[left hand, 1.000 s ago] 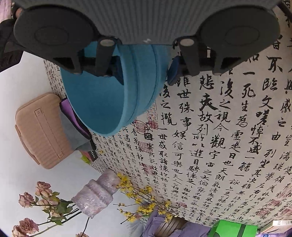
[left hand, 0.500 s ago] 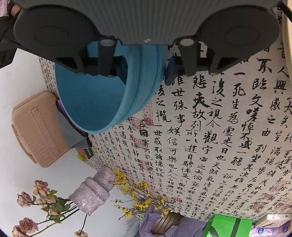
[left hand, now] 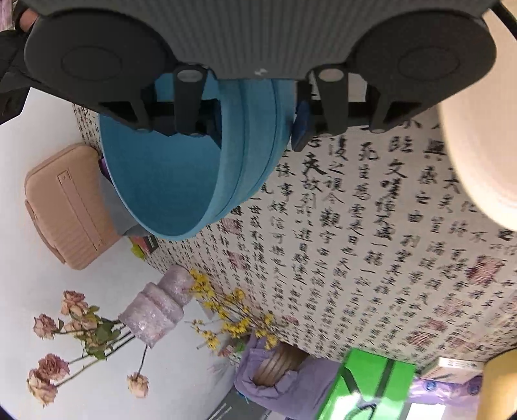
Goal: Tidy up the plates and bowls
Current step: 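Lift the bowl stack with both grippers and carry it over the cream plates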
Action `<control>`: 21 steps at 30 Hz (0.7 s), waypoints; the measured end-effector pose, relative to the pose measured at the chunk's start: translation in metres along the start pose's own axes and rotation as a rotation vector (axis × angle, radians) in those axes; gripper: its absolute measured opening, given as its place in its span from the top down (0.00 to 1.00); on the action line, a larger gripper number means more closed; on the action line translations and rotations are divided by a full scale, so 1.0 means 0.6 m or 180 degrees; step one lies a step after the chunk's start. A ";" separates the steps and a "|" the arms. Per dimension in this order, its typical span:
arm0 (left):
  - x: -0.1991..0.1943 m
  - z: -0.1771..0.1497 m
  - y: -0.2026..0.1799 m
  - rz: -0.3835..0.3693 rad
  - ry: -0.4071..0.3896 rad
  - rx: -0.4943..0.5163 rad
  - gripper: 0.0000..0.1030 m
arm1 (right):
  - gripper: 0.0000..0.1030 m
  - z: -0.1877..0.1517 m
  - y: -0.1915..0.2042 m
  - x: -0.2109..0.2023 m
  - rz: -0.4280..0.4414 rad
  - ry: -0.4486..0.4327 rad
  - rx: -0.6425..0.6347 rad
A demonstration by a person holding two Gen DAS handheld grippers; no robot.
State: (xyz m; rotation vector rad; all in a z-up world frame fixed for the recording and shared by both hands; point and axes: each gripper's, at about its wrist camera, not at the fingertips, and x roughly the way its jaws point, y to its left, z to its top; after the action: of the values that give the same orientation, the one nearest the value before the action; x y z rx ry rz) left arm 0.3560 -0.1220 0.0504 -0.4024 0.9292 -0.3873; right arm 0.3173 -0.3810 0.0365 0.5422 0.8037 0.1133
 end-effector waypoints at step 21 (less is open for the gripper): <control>-0.167 0.003 0.143 0.0440 -0.0502 -0.0425 0.60 | 0.75 -0.047 0.199 0.060 0.0484 0.0274 -0.0520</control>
State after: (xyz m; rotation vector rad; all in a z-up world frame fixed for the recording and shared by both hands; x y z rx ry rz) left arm 0.3156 0.0007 0.0780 -0.4809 0.8259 -0.1650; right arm 0.3346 -0.2561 0.0570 0.4454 0.8282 0.3413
